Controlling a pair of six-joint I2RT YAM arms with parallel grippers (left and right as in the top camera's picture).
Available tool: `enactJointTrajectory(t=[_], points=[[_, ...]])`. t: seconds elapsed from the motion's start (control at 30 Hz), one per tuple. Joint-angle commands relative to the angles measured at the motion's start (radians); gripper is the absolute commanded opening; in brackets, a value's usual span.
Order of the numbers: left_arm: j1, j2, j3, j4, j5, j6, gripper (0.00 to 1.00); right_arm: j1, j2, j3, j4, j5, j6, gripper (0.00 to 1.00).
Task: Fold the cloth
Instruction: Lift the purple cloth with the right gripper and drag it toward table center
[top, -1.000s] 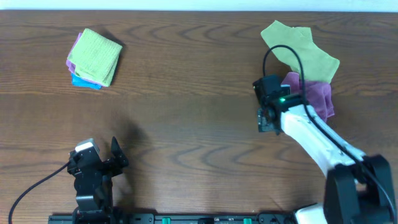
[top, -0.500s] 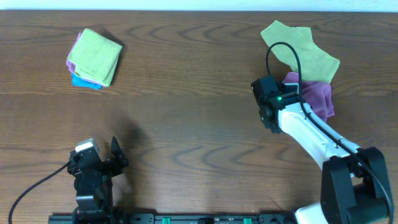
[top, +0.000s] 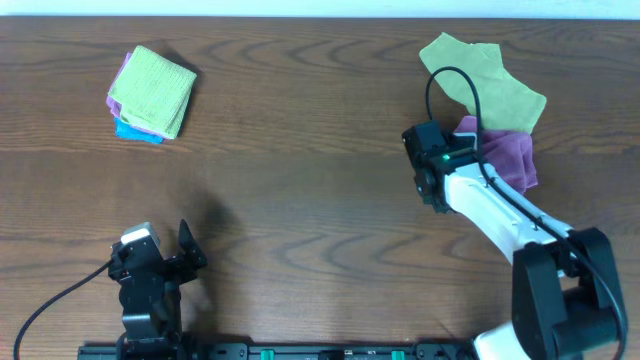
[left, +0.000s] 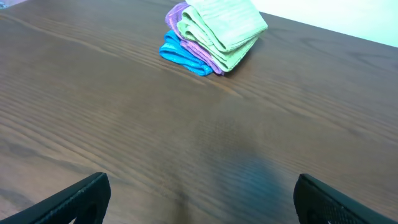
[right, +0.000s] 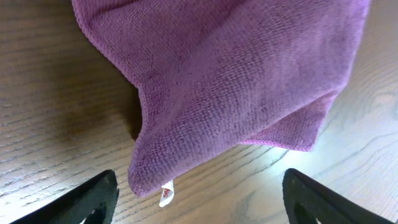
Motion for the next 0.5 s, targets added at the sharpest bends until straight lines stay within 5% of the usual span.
enactJointTrajectory(t=[0.0,0.13,0.17,0.47], points=[[-0.006,-0.006,-0.019,-0.003,-0.014,0.000,0.95,-0.018,0.043,0.013,0.002,0.009,0.010,0.71],[-0.006,-0.006,-0.019,-0.003,-0.014,0.000,0.95,-0.039,0.067,0.014,0.001,0.017,0.011,0.06],[-0.006,-0.006,-0.019,-0.003,-0.014,0.000,0.95,-0.043,0.067,0.014,-0.001,0.019,0.013,0.01],[-0.006,-0.006,-0.019,-0.003,-0.014,0.000,0.95,-0.009,0.064,0.199,-0.206,0.043,0.061,0.01]])
